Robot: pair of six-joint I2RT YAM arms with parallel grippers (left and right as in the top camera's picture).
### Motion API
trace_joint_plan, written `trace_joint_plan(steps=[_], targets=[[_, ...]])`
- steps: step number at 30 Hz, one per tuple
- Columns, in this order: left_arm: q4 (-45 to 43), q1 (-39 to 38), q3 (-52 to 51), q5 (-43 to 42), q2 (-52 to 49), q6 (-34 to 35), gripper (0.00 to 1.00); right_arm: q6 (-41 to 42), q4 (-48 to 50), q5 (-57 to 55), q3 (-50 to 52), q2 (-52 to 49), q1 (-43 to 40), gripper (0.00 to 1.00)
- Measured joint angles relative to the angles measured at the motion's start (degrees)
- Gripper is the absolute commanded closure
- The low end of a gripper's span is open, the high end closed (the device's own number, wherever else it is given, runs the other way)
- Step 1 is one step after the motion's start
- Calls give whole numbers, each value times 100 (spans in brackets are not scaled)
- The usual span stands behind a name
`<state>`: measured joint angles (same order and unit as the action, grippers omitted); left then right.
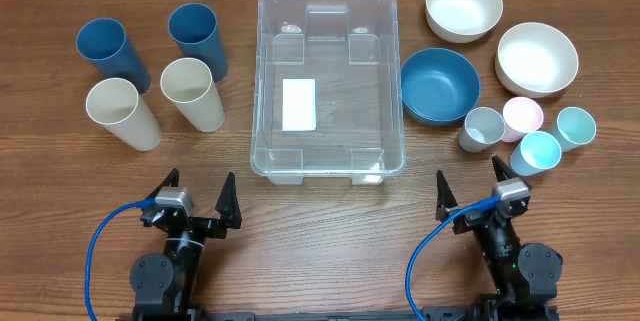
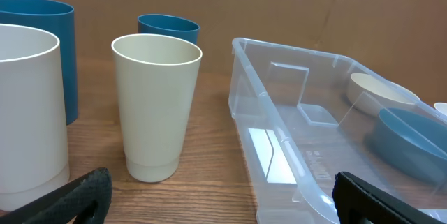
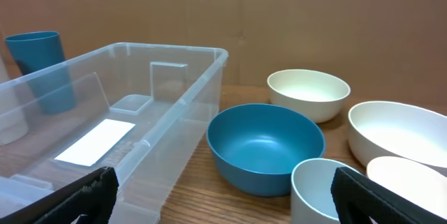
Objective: Pack container
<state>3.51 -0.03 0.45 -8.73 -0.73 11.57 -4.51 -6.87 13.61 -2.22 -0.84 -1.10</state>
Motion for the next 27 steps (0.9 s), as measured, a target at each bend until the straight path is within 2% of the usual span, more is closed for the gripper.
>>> trace_joint_plan(steps=[12,18,23,24,25,27], targets=[[0,0,0,0,0,0,0,44,-15,-160,0,0,0,0],[0,0,0,2,0,0,0,498,-612,-181,-229,-232,0,0],[9,0,0,2,0,0,0,584,-1034,-85,-2057,-1836,0,0],[7,0,0,0,-2,-2,0,592,-1084,-42,-2155,-1917,0,0],[4,0,0,0,-2,-2,0,592,-1506,7,-2953,-2618,0,0],[7,0,0,0,-2,-2,0,592,-2236,157,-3897,-3526,0,0]])
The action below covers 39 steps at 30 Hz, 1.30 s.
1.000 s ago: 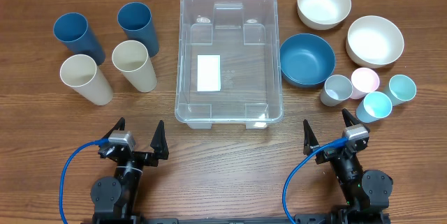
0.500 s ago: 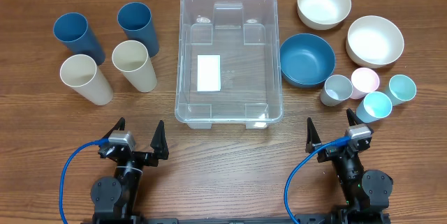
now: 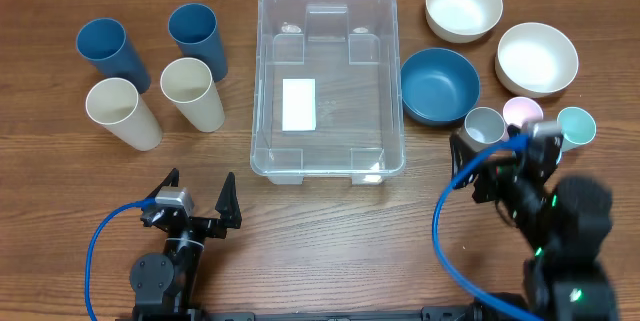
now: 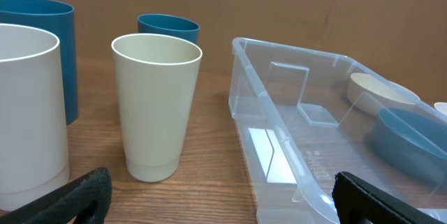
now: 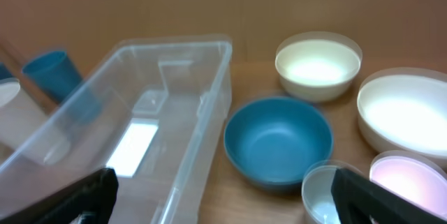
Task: Pack container
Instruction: 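Reach the right gripper to the blue bowl rim and grasp it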
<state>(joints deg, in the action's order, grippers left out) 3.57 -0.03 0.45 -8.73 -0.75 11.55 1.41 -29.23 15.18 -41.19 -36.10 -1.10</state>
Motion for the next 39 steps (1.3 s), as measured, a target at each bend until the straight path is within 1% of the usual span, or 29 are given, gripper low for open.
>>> trace_joint_plan(steps=[2,4,5,6,8,11,13,15,18,19,22,28,30,35,39], targets=[[-9,0,0,2,0,0,0,0,-955,199,-949,-859,-2,0],[4,0,0,2,2,0,0,9,-2076,581,-2271,-1886,-4,0],[2,0,0,0,2,-2,0,13,-2496,726,-2754,-2229,-2,0],[-9,0,0,2,0,-2,0,7,-2682,876,-3069,-2468,-2,0],[-4,0,0,0,2,-11,0,20,-2844,1231,-3521,-2887,-4,0],[-4,0,0,0,2,-11,0,7,-2868,1530,-3587,-3410,-4,0],[-7,0,0,0,2,-11,0,11,-2903,1447,-3639,-3626,-2,0],[-4,0,0,0,2,-11,0,17,-3095,1176,-3928,-3954,-2,0],[-7,0,0,0,0,-11,0,79,-3517,743,-4929,-4745,-2,0],[-9,0,0,0,2,-11,0,120,-3615,662,-5482,-5178,-2,0],[-7,0,0,2,2,-13,0,157,-3685,367,-6275,-6050,-2,0],[-7,0,0,0,2,-13,0,151,-3467,-623,-6419,-7514,-46,0],[-7,0,0,2,0,-13,0,151,-3440,-739,-6419,-7608,-142,0],[-7,0,0,2,0,-11,0,153,-3390,-879,-6426,-7851,-520,5],[-7,0,0,2,0,-13,0,136,-3394,-918,-6426,-8352,-511,13]])
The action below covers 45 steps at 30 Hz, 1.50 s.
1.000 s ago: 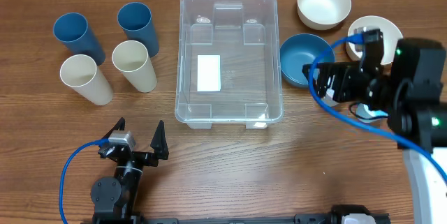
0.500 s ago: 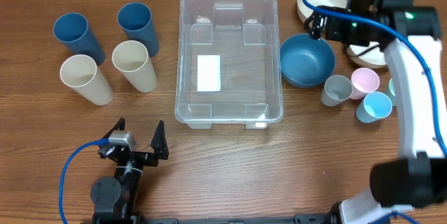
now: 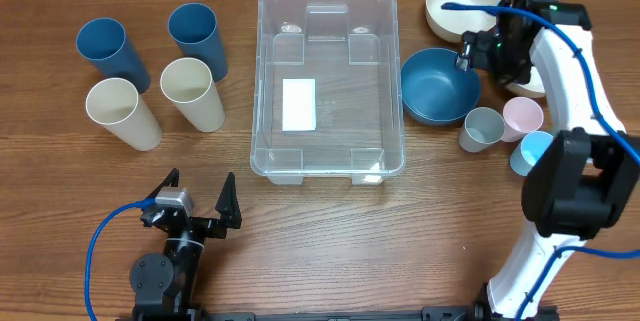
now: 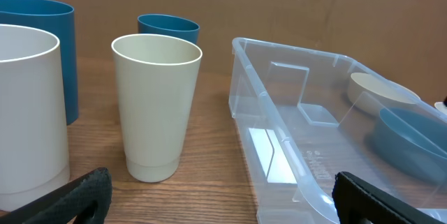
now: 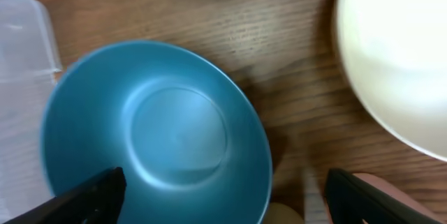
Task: Pack container
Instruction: 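Reach the right gripper to the blue bowl rim and grasp it, then lift the blue bowl and carry it left over the clear bin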
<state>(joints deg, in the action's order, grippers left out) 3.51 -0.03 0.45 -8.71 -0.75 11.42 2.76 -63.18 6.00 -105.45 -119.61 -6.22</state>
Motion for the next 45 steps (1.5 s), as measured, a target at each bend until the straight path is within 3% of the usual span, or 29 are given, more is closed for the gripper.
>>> trace_joint_plan(steps=[12,15,20,22,34,41,45], targets=[[0,0,0,-2,0,0,0,2,238,-4,2,-544,0,23],[0,0,0,-2,0,0,0,2,332,-4,2,-772,0,38],[0,0,0,-2,2,0,0,-22,437,-26,2,-894,-2,85],[0,0,0,-2,0,0,0,4,468,-11,2,-894,0,96],[0,0,0,0,0,0,0,20,133,-2,-79,-896,4,96],[0,0,0,0,2,0,0,321,-1985,15,-2059,-968,4,96],[2,0,0,0,2,0,0,413,-2684,92,-2957,-968,0,96]])
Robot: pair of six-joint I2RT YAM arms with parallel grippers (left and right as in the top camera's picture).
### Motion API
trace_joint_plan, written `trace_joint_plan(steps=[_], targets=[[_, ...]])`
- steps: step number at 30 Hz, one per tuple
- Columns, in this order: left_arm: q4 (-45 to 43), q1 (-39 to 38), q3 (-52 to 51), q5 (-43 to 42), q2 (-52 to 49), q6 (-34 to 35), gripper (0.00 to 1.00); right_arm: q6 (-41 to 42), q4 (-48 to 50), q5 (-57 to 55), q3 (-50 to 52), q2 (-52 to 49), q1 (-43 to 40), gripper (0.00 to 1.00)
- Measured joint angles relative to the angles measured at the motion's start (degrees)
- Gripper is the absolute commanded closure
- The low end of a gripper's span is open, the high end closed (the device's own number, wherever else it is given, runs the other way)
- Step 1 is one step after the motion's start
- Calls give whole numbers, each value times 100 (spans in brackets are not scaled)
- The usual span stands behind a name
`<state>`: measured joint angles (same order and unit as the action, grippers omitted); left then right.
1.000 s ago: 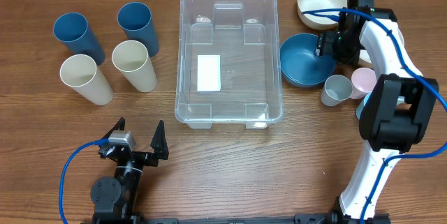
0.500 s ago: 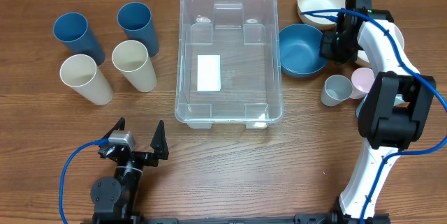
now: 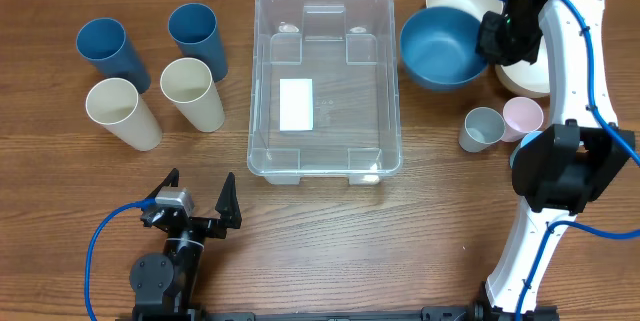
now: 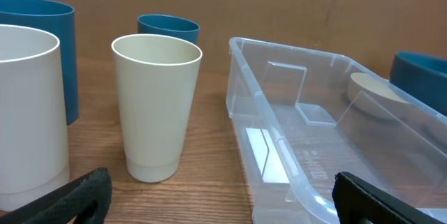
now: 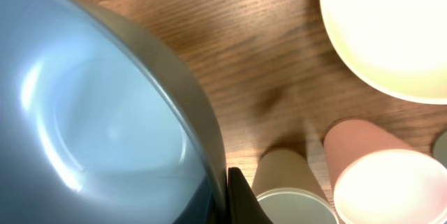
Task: Pack container
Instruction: 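Lift the blue bowl and carry it left over the clear bin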
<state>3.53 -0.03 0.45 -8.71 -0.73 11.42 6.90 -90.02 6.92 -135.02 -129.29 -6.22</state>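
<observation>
A clear plastic container with a white label on its floor stands mid-table. Beside its far right corner a blue bowl hangs off the table, and my right gripper is shut on its right rim. In the right wrist view the blue bowl fills the left side and one dark finger presses against the outside of its rim; the other finger is hidden by the bowl. My left gripper rests open at the front left, nothing between its fingers.
Two blue tall cups and two cream tall cups stand left of the container. Two white bowls sit at the back right, partly behind my right arm. A grey small cup and a pink one stand below the held bowl.
My right gripper was open over the blue bowl on the table; now it is shut on the bowl's rim and the bowl is raised, further back. The container sits slightly further left.
Both grippers stood open at the front edge. Then the right arm was raised over the small cups, then reached over the blue bowl right of the container. Now it holds that bowl lifted. The left arm has stayed still throughout.
</observation>
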Motion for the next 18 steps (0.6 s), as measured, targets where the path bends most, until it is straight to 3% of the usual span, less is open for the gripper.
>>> trace_joint_plan(steps=[10,15,18], targets=[[-2,0,0,0,0,0,0,184,-286,79,-667,0,227,96],[-2,0,0,0,0,0,0,74,-11,61,-1145,101,1263,96],[-2,0,0,0,0,0,0,37,542,-149,-1169,186,2352,96]])
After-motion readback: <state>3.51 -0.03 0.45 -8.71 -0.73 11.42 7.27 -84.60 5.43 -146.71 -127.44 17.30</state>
